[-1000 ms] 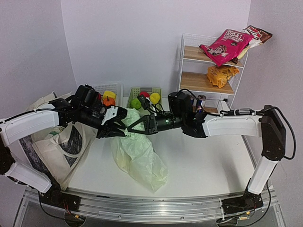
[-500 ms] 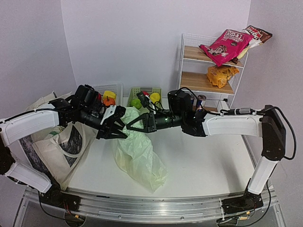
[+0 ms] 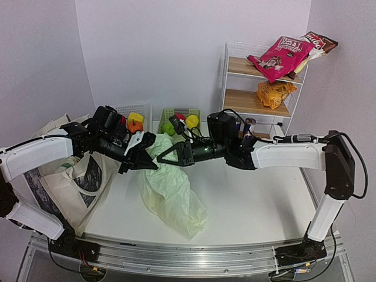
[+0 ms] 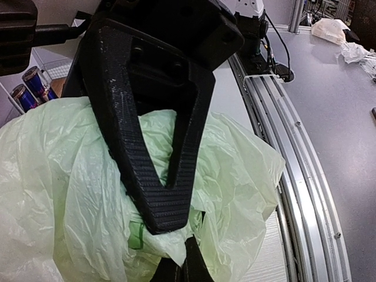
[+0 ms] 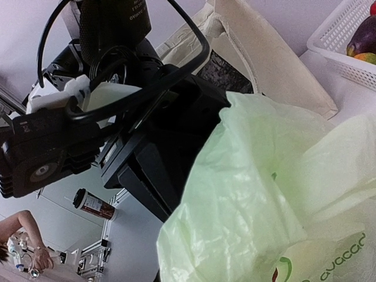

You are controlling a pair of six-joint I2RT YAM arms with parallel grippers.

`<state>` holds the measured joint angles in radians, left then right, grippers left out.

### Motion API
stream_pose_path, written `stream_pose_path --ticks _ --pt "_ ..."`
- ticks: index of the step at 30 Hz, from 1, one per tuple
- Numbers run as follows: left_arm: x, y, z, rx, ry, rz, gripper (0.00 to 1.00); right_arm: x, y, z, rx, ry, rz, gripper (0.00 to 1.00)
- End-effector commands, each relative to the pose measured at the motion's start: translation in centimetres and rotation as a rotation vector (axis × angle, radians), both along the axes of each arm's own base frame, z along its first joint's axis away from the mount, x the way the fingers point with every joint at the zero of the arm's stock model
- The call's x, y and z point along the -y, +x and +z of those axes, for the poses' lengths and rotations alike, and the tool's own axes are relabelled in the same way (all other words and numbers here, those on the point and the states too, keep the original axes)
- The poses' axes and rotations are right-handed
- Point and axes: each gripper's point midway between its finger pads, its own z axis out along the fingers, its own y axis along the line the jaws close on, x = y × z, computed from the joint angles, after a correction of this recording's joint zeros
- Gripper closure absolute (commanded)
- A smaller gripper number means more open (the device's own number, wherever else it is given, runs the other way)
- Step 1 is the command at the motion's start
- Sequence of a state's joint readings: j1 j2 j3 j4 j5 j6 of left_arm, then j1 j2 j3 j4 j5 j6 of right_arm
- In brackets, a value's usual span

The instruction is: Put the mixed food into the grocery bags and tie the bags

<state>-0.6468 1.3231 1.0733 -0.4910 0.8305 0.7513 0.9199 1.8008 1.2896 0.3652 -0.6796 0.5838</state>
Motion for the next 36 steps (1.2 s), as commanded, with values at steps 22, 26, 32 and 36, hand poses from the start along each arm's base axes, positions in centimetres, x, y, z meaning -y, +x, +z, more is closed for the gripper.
stream_pose_path --ticks 22,26,32,36 --pt "-3.5 -1.4 -3.3 0.391 0.114 -0.118 1.0 6.1 2.7 0.1 0.937 -0.363 -0.043 0.31" --pt "-3.8 -1.3 -3.6 0.443 0.124 -0.128 1.0 3.6 5.7 -1.2 1.162 -0.393 -0.005 0.4" --pt "-3.7 -0.7 -3.8 0.465 0.147 -0.127 1.0 -0.2 6.7 -0.7 1.318 -0.272 0.055 0.46" --pt "-3.7 -0.6 -3.7 0.462 0.154 -0.126 1.0 -1.1 6.6 0.1 1.35 -0.205 0.054 0.45"
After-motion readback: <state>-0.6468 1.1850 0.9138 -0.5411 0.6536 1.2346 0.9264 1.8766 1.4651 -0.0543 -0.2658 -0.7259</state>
